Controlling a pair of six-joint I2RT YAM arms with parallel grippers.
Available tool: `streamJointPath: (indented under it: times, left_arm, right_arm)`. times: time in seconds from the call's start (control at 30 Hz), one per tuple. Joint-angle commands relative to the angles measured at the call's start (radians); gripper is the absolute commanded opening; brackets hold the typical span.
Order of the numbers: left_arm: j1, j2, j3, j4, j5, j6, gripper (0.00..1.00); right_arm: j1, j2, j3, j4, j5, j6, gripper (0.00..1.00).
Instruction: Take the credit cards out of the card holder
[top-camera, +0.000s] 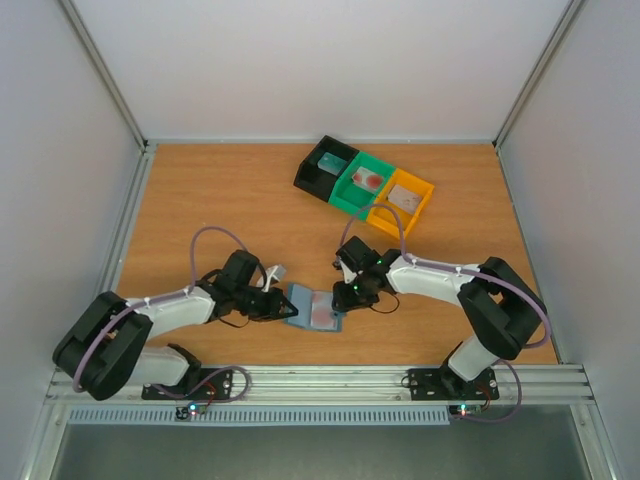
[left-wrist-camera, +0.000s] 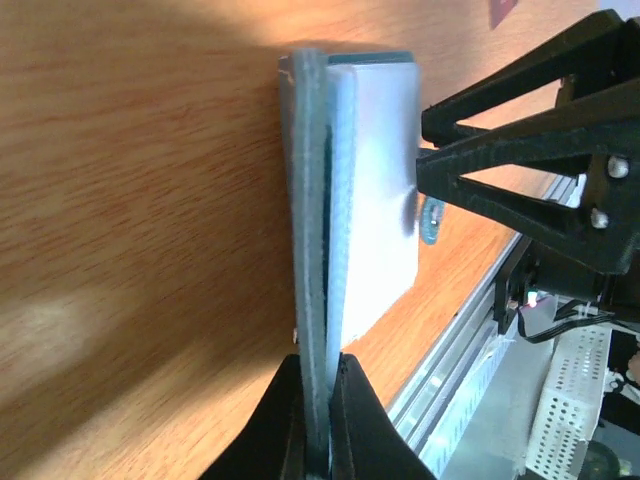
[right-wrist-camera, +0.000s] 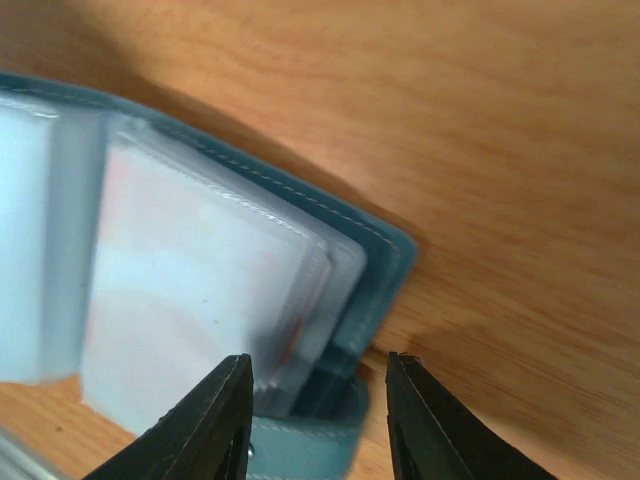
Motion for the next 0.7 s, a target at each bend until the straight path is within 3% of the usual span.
streamJointPath:
  times: [0.0,0.2,0.27,0.33,0.47,0.53,0.67]
  left_arm:
    - [-0.005,-0.079,-0.003,0.055,-0.012,0.006,0.0]
    - [0.002,-0.31,-0.019,0.259,-0.029,0.132,0.0]
    - [0.003,-0.388,0.0,0.295,0.051,0.262,0.0]
    - [0.003,-0.454,0.05,0.232,0.093,0.405,0.0]
    - [0.004,-0.549,0.129,0.207,0.181,0.607,0.0]
    - [0.01,-0.567,0.146,0.26,0.17,0.567,0.0]
    - [0.014,-0.581,0.159,0.376,0.158,0.393,0.0]
  right_arm:
    - [0.005,-0.077,0.075,-0.141,0.162,-0.124,0.39]
    - [0.005,-0.385,0.187,-0.271,0.594,-0.289,0.55]
    - [0.005,-0.505,0.192,-0.205,0.677,-0.377,0.65]
    - [0.005,-0.622,0.166,-0.066,0.741,-0.441,0.96]
    - [0.005,-0.806,0.113,0.149,0.809,-0.452,0.98]
    - [0.004,-0.872,0.123,0.137,0.647,-0.493,0.98]
    - [0.005,-0.955,0.172,-0.036,0.073,-0.567,0.98]
